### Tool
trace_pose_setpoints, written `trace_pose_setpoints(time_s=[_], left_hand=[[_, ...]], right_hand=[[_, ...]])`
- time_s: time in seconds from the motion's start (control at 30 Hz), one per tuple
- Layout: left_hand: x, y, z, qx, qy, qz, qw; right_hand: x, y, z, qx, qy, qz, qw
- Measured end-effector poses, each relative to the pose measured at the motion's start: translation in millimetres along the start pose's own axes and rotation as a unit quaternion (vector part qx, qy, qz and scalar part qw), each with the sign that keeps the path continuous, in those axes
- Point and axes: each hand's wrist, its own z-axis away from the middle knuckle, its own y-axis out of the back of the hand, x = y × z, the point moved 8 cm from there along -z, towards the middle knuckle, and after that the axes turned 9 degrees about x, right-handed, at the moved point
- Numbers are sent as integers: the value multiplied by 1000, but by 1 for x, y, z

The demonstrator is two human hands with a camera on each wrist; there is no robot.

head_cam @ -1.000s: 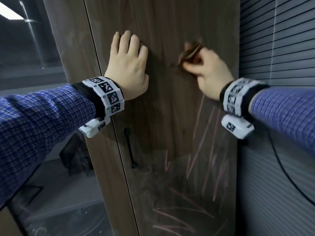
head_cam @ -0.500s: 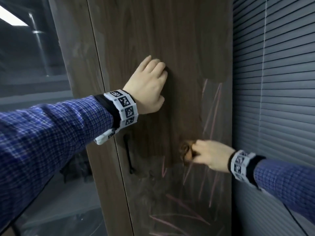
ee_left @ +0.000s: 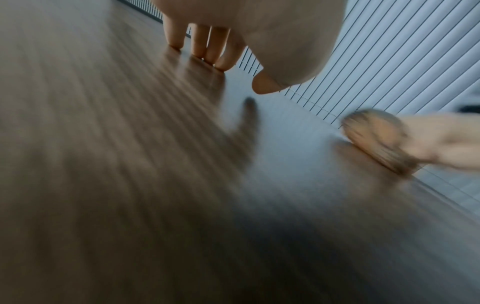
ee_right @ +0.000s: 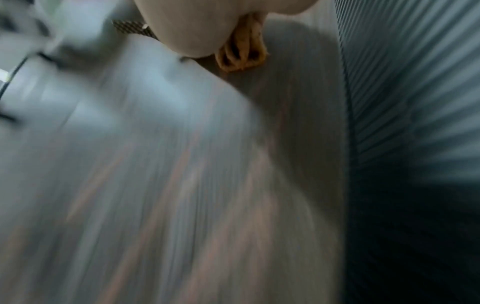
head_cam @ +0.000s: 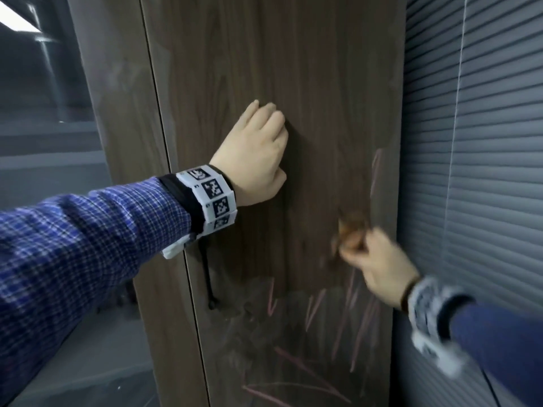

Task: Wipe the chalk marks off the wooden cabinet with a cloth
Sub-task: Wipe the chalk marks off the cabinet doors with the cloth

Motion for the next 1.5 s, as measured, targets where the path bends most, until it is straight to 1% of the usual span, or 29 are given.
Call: trace_pose_setpoints(time_s=[0.07,0.1,0.13,0.17,0.2,0.23,0.3,0.37,0.43,0.47,0.53,0.63,0.67,0.7,0.73,0.8,0.87,0.9,0.93,1.0,1.07,1.1,1.17,1.23,1.27,1.3,1.37,1.43,1.5], left_hand=[[1,-1,1,-10,-4,1,1000],[2,-2,1,-16,-7,3,1000],[4,-2,1,-20,-11,4,1000],[5,-2,0,-24,-14,5,1000],[6,-3,0,-26,-14,5,1000],[7,-3,-1,-25,-13,5,1000],[7,-4,-1,-21,-8,7,1000],[7,-4,1,-14,-4,6,1000],[6,-5,4,-13,-3,5,1000],[5,-5,5,-15,-3,5,1000],[4,-5,7,-15,-6,5,1000],[3,-4,7,-20,-12,3,1000],[3,-3,6,-23,-15,2,1000],[3,-2,6,-27,-18,-1,999],[2,-2,5,-32,-21,-3,999],[2,-1,5,-42,-32,-8,999],[2,0,4,-45,-46,-11,998],[2,0,4,-45,-50,-11,998],[1,1,5,-45,-52,-12,998],[-1,3,11,-57,-55,-23,997],[-8,6,23,-68,-56,-49,995],[-14,9,31,-69,-49,-51,995],[-31,17,53,-61,-14,-39,997],[-47,21,80,-61,21,-37,997],[-51,21,94,-66,27,-38,997],[-52,19,109,-74,25,-40,996],[-45,13,136,-93,11,-42,995],[-36,5,157,-106,0,-46,993],[-30,-3,170,-110,-5,-51,993]], right_hand=[[-11,-22,57,-91,95,22,991],[-11,-27,70,-129,139,37,981],[-12,-24,69,-142,180,41,972],[-13,-17,56,-151,204,39,966],[-9,-5,33,-140,210,47,967],[0,8,3,-115,192,60,973],[25,47,-66,-26,100,72,992],[45,81,-123,65,22,77,995],[51,96,-150,128,-27,82,988],[49,97,-151,153,-46,81,984],[48,84,-127,183,-88,53,978],[50,45,-43,174,-143,-22,974],[51,32,-7,150,-156,-36,976],[52,18,28,108,-166,-33,980],[48,7,58,61,-161,-14,985],[34,-3,89,-13,-101,42,994],[24,4,71,-39,-53,45,997],[20,11,50,-37,-37,49,997],[14,21,22,-20,-26,56,998],[-1,40,-38,33,-22,57,998],[-29,45,-88,71,-9,53,996],[-47,41,-105,80,5,53,995],[-82,25,-120,78,31,47,995],[-115,-3,-106,51,64,31,996],[-132,-21,-87,29,103,20,994],[-149,-41,-61,-2,154,10,988],[-175,-82,5,-87,249,-1,965],[-187,-108,64,-169,286,13,943],[-192,-119,91,-226,295,23,928]])
